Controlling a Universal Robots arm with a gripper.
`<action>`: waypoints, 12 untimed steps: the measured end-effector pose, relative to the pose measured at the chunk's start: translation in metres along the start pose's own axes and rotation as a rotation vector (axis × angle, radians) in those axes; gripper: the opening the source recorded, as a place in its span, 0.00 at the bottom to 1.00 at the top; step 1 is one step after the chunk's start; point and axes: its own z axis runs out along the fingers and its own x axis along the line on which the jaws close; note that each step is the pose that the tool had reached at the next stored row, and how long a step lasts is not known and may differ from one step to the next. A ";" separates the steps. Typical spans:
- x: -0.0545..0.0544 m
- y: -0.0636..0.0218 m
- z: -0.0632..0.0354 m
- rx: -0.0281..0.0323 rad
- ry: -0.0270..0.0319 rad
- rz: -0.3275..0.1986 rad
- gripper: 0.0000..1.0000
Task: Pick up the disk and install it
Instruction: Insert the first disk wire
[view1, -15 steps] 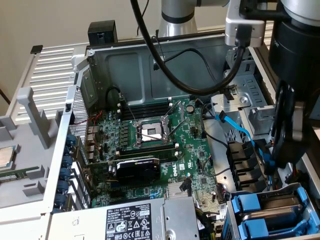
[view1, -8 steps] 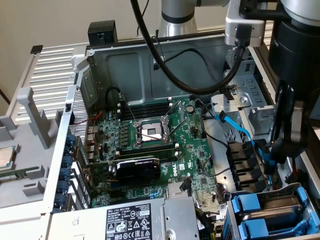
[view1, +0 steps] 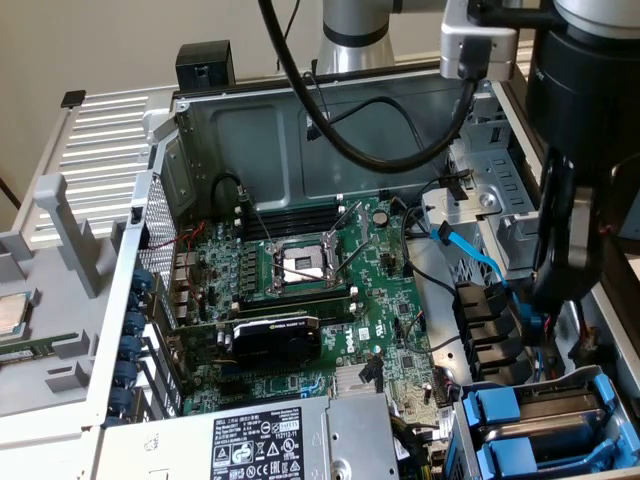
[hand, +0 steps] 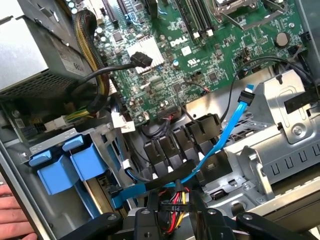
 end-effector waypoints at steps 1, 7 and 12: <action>0.000 0.0011 -0.0006 0.0014 0.0029 0.000 0.35; 0.001 0.0037 -0.0039 0.0269 0.0393 -0.005 0.35; 0.001 0.0044 -0.0077 0.0529 0.0605 -0.008 0.35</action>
